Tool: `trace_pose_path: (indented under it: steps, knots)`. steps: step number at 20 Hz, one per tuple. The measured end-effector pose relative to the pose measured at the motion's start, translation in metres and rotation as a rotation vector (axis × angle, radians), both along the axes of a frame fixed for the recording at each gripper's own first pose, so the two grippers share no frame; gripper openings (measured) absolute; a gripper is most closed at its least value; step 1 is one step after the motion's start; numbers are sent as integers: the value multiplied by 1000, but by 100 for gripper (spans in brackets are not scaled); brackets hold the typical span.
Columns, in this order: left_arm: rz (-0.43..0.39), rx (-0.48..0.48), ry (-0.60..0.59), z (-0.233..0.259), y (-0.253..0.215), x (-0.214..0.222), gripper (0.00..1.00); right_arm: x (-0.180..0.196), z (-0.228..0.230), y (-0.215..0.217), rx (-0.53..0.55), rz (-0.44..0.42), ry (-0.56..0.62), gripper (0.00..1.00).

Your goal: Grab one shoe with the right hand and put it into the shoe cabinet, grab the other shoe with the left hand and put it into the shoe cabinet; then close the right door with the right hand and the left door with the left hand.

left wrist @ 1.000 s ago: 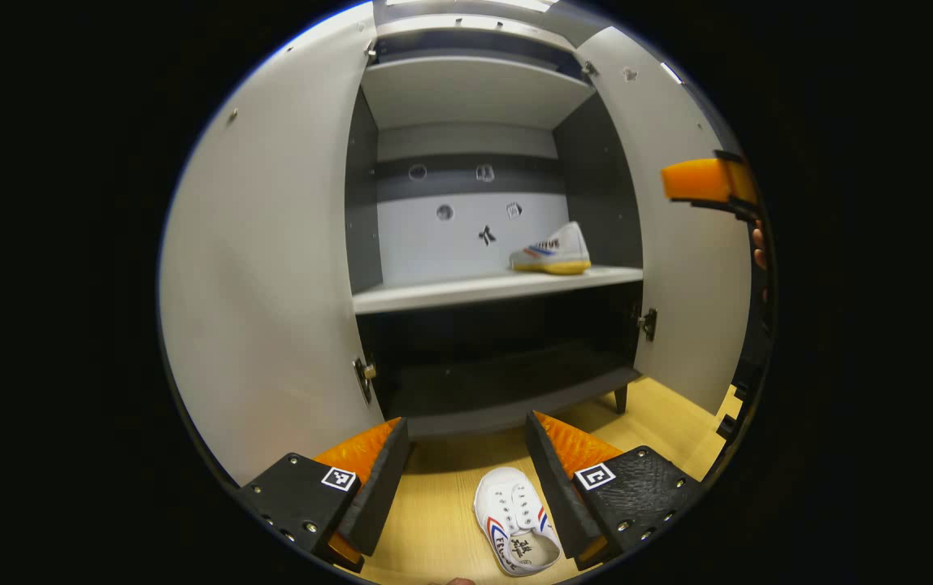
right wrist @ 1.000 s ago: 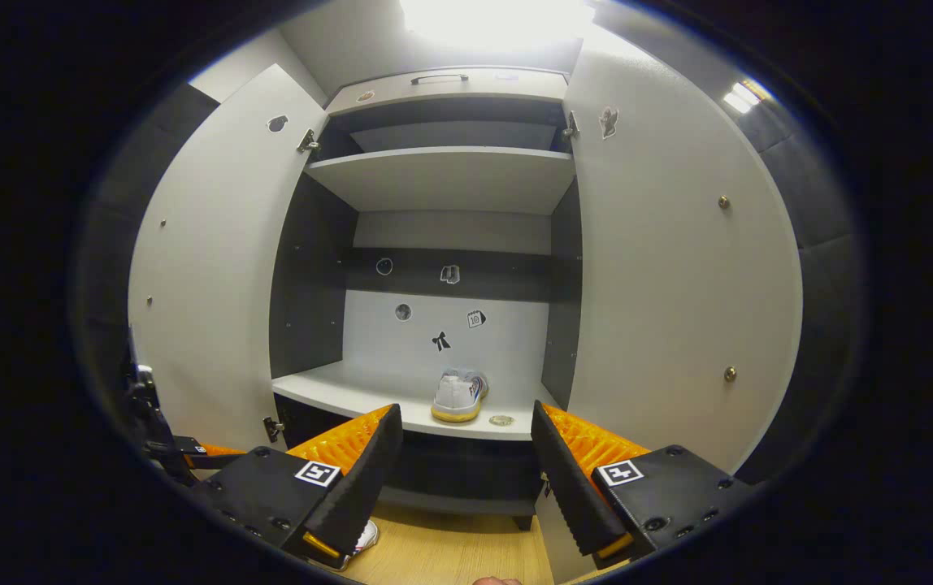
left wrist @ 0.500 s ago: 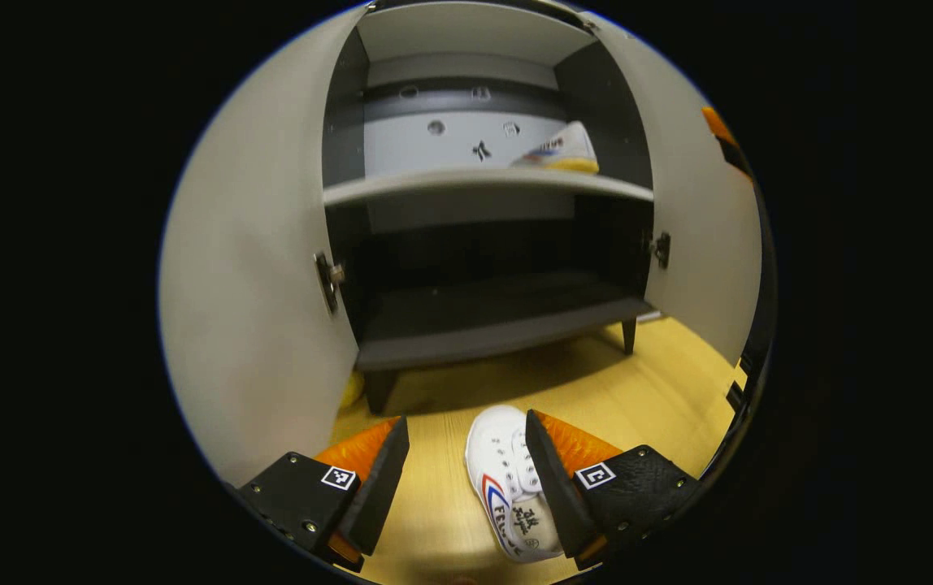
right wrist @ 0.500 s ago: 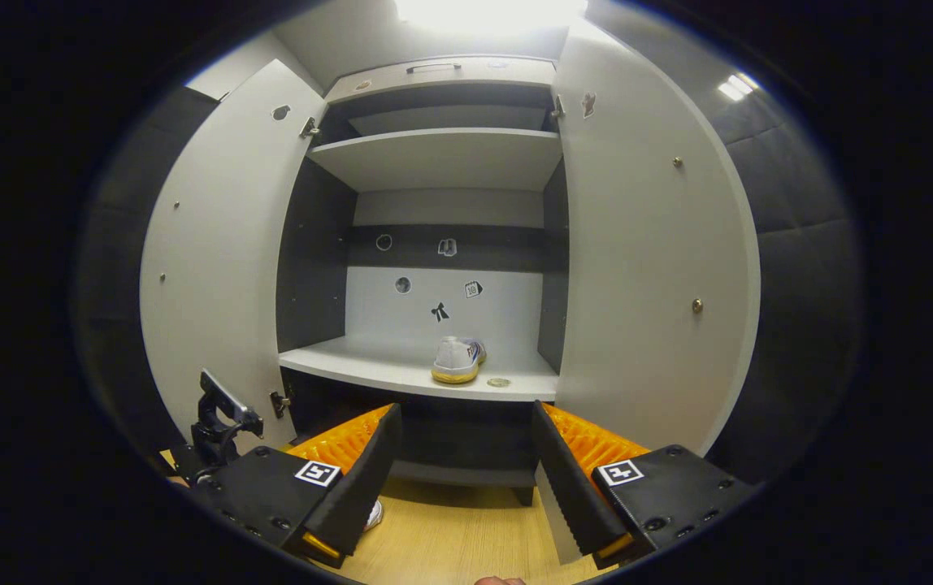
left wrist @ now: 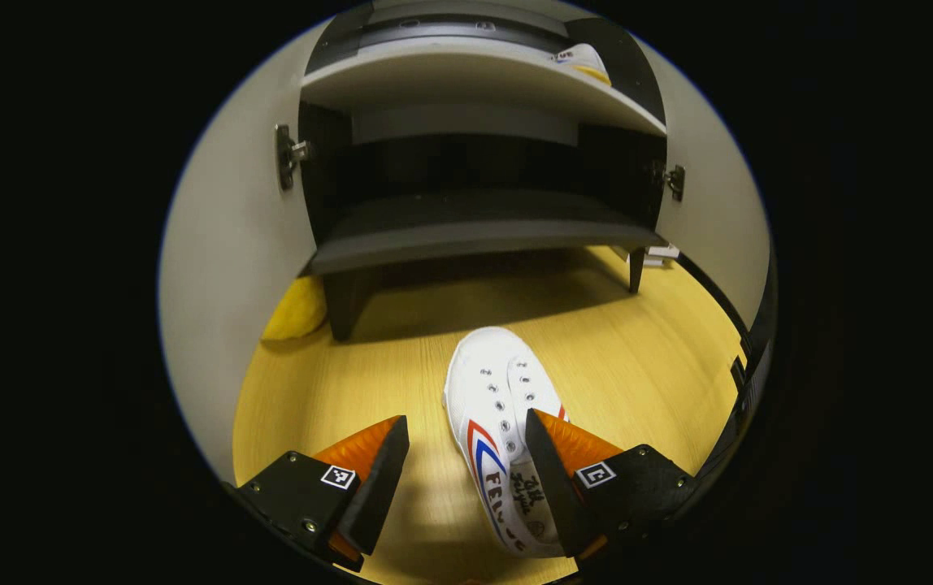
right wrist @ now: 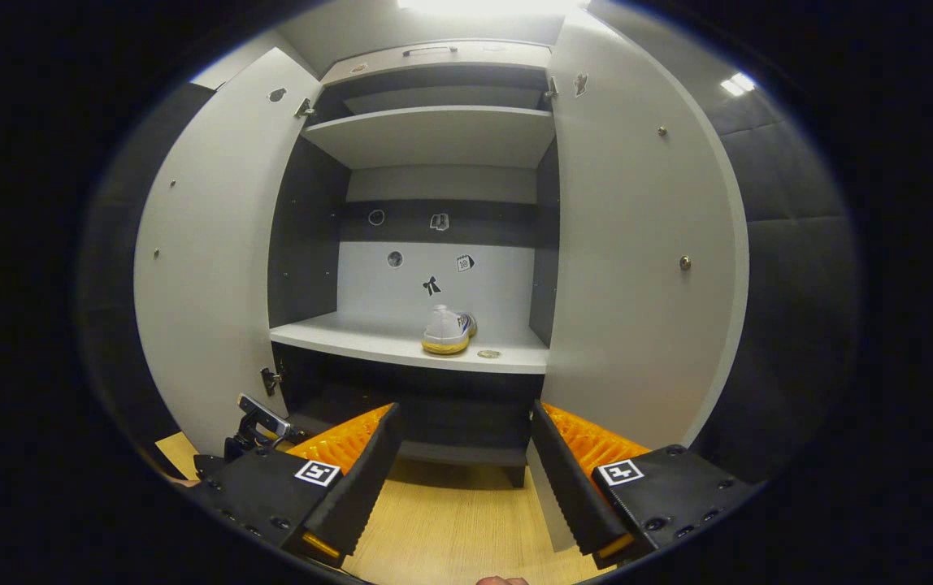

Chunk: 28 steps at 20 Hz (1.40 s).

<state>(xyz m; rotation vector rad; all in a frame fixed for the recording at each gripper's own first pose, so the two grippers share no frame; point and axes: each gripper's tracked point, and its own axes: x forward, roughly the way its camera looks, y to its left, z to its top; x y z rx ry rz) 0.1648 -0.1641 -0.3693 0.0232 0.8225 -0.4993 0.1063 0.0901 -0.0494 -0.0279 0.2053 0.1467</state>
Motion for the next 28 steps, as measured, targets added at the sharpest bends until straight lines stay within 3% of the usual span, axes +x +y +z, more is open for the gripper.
trace_pose_path:
  steps: [5, 9, 11, 14, 16, 21, 22, 23, 25, 26, 27, 28]
  knots:
    - [-27, 22, 47, -4, 0, -6, 80, -1, -7, -1, -13, -10, 14, 99]
    - [-25, -30, 58, -8, -2, -6, 82, 0, -8, -1, -2, -15, 18, 99]
    - [-19, -76, 97, -11, -7, -10, 79, 1, -8, -2, 2, -20, 15, 99]
    - [-27, -61, 114, -14, -9, -12, 65, 0, -8, -1, -6, -17, 10, 99]
    - [-46, -25, 91, -10, -9, -13, 42, 0, -9, -1, -14, -16, 12, 99]
    - [-17, -38, 116, -14, -8, -8, 36, -1, -8, -9, -28, -34, 7, 96]
    - [-2, -46, 113, -11, -5, -8, 23, -1, -6, -9, -31, -34, 2, 96]
    - [13, -69, 114, -8, -4, -9, 24, -1, -4, -10, -32, -33, 0, 99]
    - [24, -64, 95, -10, -3, -1, 10, -2, -3, -10, -34, -32, -3, 99]
    - [33, -58, 76, 2, 0, 1, 10, -3, -3, -11, -33, -29, -3, 99]
    - [43, -45, 80, 0, -1, 2, 0, -3, -2, -11, -33, -26, -4, 99]
    - [49, -45, 84, -1, -2, 2, 0, -3, -1, -11, -33, -23, -5, 99]
